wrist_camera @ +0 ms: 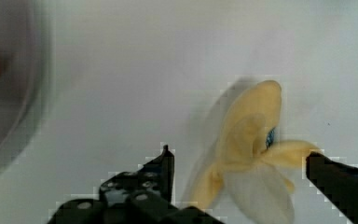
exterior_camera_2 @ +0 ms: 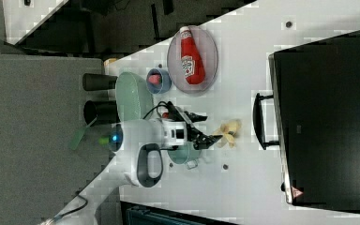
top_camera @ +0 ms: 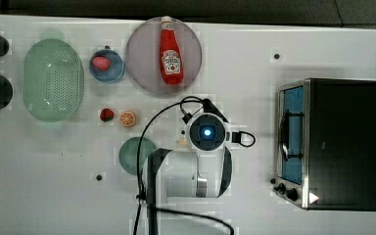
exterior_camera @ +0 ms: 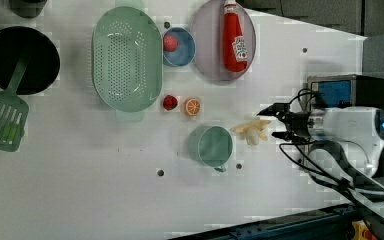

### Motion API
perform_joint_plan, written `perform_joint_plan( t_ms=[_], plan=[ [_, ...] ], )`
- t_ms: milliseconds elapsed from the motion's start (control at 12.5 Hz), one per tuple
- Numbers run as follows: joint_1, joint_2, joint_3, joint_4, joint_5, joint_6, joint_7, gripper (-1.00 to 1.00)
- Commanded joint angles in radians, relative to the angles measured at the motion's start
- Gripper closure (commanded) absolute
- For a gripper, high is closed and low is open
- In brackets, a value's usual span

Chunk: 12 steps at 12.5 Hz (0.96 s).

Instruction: Pick banana from table and place on oven.

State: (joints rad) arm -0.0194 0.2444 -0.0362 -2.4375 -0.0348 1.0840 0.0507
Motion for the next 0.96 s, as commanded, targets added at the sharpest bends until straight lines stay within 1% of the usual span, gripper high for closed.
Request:
perform_joint_plan(
  t_ms=[80,240,320,560,800,880,960],
  plan=[
    [-0.010,0.031,0.026,-0.047,0.016,0.091,0.052,-1.00],
    [-0.009,0.067,0.026,-0.048,0.016,0.120,0.053,-1.00],
    [-0.009,0.078,0.027,-0.048,0.016,0.124,0.053,-0.92],
    [-0.009,0.084,0.027,-0.048,0.016,0.141,0.053,-0.18],
    [-0.008,0.084,0.028,-0.046,0.016,0.141,0.053,0.48],
    [-0.008,0.084,0.028,-0.043,0.016,0.141,0.053,0.58],
    [-0.008,0.079,0.028,-0.039,0.016,0.142,0.053,0.58]
  ],
)
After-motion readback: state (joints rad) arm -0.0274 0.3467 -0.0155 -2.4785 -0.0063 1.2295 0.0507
